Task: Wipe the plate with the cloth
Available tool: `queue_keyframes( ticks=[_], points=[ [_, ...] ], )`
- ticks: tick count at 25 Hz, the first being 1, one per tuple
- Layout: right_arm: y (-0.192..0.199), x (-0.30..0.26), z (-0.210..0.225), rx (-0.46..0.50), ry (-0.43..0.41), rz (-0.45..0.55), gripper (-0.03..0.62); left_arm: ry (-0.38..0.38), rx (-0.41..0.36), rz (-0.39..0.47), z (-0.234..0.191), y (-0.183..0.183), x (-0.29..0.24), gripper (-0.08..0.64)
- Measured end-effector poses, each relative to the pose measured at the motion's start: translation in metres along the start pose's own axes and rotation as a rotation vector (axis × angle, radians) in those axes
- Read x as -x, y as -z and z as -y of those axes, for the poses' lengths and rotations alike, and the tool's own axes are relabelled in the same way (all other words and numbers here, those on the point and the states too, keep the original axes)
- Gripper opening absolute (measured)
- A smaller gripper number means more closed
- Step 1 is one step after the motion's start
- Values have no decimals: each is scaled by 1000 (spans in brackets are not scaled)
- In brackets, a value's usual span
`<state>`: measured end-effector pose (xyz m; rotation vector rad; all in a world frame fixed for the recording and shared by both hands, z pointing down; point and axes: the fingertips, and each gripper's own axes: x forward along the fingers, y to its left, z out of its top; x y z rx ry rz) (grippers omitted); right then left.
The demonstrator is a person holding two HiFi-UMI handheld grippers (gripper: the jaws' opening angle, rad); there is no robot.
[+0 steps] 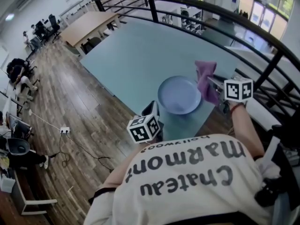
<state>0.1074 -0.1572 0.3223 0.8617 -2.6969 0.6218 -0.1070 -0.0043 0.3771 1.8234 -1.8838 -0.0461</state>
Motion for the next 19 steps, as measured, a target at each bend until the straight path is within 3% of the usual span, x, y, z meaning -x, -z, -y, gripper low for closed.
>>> queue_keyframes(
  ticks=[19],
  points=[
    [-4, 5, 3, -13, 5, 20, 84, 9, -23, 33, 9, -20, -7, 2]
  ],
)
